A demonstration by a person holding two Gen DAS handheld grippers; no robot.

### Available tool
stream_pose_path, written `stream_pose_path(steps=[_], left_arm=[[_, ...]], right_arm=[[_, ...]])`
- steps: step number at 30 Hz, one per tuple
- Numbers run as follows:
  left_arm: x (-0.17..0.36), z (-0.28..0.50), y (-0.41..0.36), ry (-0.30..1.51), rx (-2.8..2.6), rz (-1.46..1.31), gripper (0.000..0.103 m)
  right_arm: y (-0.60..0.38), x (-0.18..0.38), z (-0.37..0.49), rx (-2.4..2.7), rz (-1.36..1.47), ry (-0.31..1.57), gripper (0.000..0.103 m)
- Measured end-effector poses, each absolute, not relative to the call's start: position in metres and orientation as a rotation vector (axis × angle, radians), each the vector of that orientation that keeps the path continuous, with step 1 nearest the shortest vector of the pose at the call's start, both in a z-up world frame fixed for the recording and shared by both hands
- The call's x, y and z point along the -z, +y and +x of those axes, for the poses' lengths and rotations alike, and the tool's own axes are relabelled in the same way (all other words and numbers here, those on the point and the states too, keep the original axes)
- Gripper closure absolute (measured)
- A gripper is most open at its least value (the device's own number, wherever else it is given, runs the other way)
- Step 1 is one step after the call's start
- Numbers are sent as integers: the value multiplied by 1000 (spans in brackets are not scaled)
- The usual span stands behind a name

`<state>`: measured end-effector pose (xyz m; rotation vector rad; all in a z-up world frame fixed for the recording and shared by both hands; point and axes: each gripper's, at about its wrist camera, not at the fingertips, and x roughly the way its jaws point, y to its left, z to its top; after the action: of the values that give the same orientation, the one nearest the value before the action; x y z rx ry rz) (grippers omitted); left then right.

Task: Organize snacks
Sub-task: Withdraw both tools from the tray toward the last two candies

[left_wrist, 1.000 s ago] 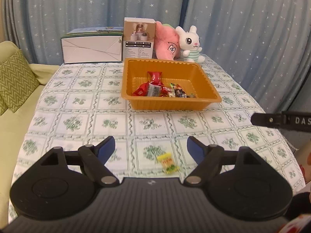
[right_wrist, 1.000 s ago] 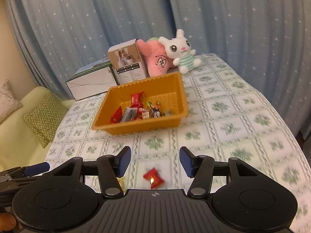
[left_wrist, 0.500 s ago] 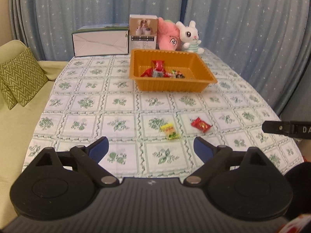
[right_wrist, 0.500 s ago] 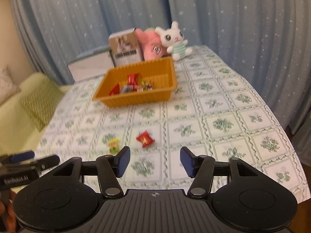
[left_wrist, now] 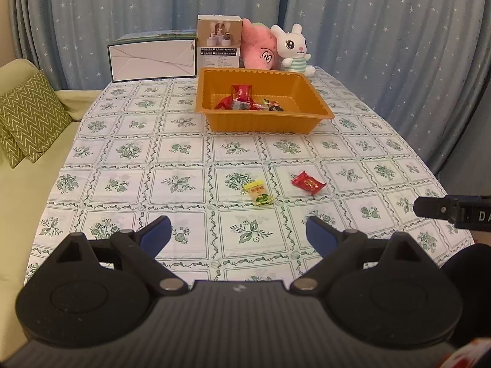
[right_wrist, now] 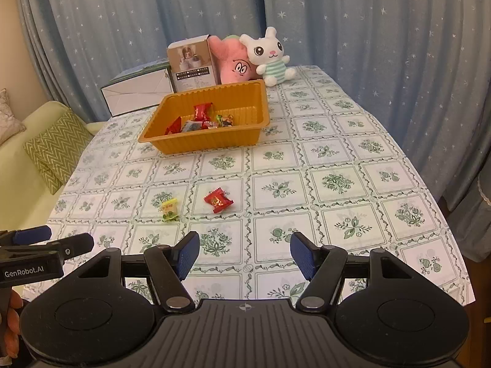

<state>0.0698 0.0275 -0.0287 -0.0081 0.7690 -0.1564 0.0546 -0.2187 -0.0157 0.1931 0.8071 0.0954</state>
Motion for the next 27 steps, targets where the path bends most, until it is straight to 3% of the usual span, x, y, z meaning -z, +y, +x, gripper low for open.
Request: stream_pose_path(steps=[16,27], left_arm=[[44,89,19,721,124,43,8],[73,125,22,809,120,11,8]], right_arm=[[-218,40,83,-98,195,839,37],[-213,69,127,-156,187,841,37]])
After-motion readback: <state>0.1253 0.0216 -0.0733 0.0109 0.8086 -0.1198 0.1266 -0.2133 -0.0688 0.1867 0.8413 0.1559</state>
